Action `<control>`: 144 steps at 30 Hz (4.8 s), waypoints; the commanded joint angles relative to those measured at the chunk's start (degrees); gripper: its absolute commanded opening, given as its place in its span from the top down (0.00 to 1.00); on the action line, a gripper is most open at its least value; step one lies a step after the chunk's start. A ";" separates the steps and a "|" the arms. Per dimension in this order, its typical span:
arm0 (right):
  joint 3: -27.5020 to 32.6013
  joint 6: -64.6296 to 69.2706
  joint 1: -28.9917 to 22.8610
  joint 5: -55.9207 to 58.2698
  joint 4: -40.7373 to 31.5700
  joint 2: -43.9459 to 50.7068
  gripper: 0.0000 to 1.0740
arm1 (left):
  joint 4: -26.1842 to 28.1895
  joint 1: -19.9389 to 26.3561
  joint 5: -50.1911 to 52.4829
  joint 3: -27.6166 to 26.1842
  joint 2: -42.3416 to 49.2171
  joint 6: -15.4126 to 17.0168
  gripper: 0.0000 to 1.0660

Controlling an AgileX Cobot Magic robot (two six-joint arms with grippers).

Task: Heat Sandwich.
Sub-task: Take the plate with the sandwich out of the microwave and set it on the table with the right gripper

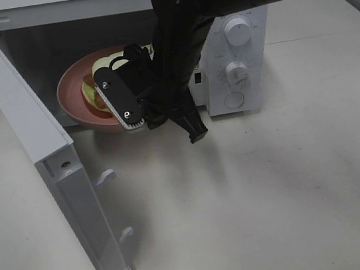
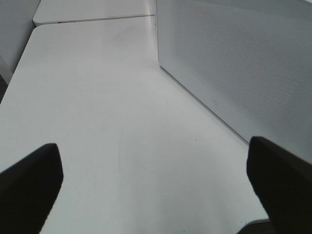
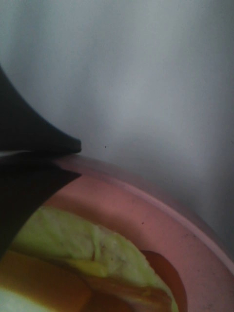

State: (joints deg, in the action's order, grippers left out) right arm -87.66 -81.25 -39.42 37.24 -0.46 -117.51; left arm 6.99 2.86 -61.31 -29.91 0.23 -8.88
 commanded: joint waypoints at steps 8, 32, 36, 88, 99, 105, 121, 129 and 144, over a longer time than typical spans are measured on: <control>8.65 -5.33 -0.17 -5.10 -2.12 9.22 1.00 | 0.11 -0.11 -0.11 0.17 0.52 0.06 0.08; 26.01 -4.30 -0.80 -7.16 -2.46 24.58 1.00 | 0.11 -0.11 -0.11 0.17 0.52 0.06 0.08; 30.02 -3.55 -0.80 -7.10 -1.43 27.79 1.00 | 0.11 -0.11 -0.11 0.17 0.52 0.06 0.08; 58.84 39.08 -0.80 11.86 18.51 67.38 1.00 | 0.11 -0.11 -0.11 0.17 0.52 0.06 0.08; 58.79 61.65 -0.80 14.32 22.86 67.38 1.00 | 0.11 -0.11 -0.11 0.17 0.52 0.06 0.08; 58.73 74.20 -0.80 16.73 26.41 66.41 1.00 | 0.11 -0.11 -0.11 0.17 0.52 0.06 0.08; 56.89 88.81 -0.80 11.40 29.91 54.43 0.99 | 0.11 -0.11 -0.11 0.17 0.52 0.06 0.08; 52.54 96.94 -0.63 10.31 34.84 45.09 0.99 | 0.11 -0.11 -0.11 0.17 0.52 0.06 0.08; 49.79 99.18 8.19 5.73 36.44 35.58 0.99 | 0.11 -0.11 -0.11 0.17 0.52 0.06 0.08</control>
State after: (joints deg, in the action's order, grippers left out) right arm -37.59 17.30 -33.52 43.37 34.21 -81.13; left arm 6.99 2.86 -61.31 -29.91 0.23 -8.88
